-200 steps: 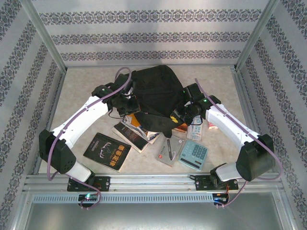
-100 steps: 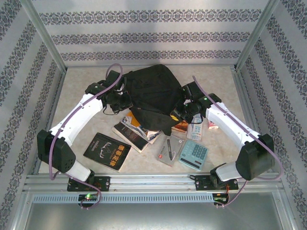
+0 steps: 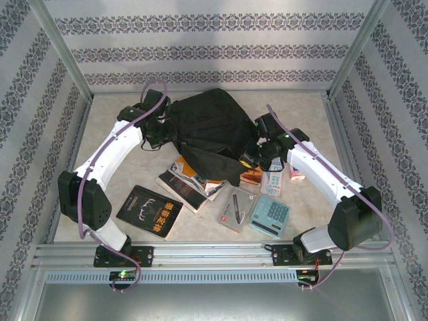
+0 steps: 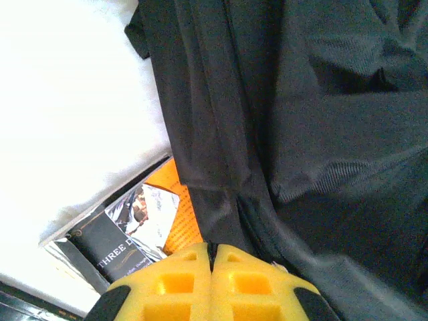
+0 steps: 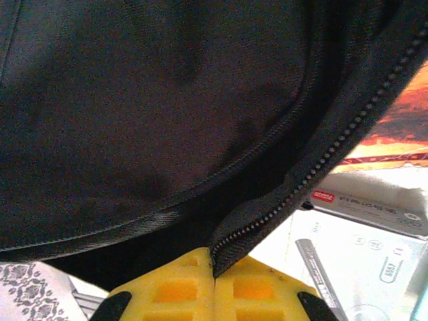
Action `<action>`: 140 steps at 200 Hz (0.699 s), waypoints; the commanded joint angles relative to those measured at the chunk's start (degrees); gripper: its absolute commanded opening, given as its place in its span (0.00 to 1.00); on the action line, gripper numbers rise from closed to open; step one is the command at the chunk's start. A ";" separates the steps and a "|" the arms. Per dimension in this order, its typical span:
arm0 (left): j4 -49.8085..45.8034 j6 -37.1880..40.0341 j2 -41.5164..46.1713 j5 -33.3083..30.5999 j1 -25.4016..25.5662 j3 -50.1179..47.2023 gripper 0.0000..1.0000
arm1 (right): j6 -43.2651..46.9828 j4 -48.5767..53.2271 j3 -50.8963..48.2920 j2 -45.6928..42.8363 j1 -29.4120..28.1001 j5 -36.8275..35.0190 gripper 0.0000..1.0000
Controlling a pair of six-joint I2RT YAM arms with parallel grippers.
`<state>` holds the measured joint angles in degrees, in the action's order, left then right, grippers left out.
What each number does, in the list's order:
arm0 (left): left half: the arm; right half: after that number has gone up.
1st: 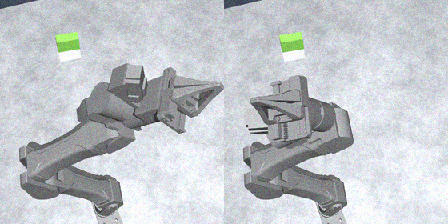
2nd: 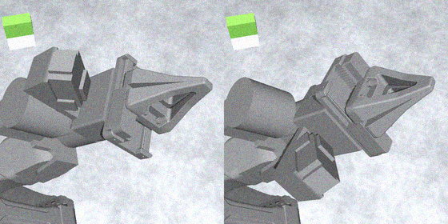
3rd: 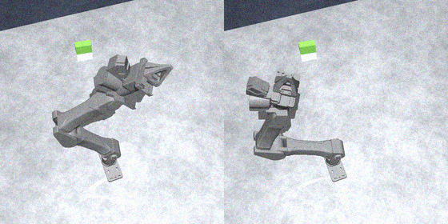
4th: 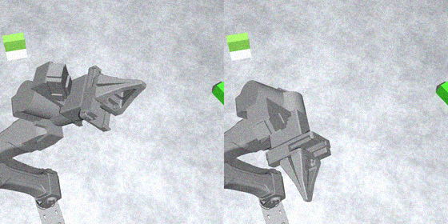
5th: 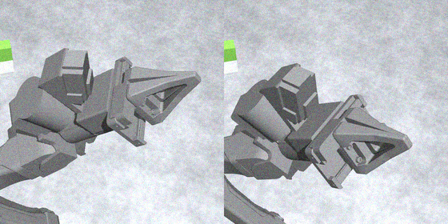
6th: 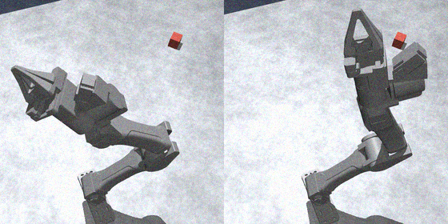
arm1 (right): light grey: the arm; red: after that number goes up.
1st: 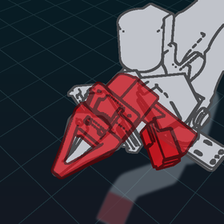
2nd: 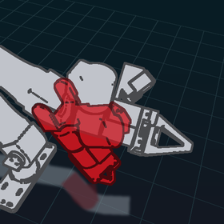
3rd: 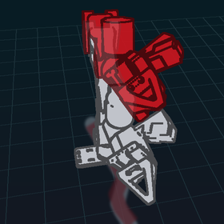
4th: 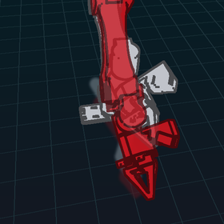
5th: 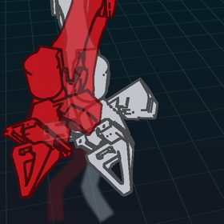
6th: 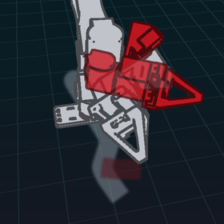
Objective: Pack the student bag
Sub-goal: Unzip the student bag at the top-center of the table.
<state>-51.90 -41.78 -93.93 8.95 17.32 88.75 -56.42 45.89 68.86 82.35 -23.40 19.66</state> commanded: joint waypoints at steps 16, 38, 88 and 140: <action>4.62 1.51 2.48 1.13 0.45 -1.69 0.00 | 2.64 5.99 2.24 1.73 1.16 -3.83 0.07; 2.65 1.66 4.07 0.31 2.47 -2.96 0.00 | 2.72 6.33 4.00 2.77 1.62 -5.20 0.10; -1.16 3.59 7.35 -1.68 2.98 -6.02 0.00 | 4.98 7.55 10.34 7.52 5.73 -7.49 0.04; -4.22 5.45 4.23 -12.22 0.85 -1.81 0.00 | 8.07 10.17 16.04 10.95 6.27 -10.26 0.00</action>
<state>-51.37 -38.26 -88.44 6.83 20.51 83.42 -51.18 52.31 83.00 92.62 -18.04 15.57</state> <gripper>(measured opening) 0.051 0.065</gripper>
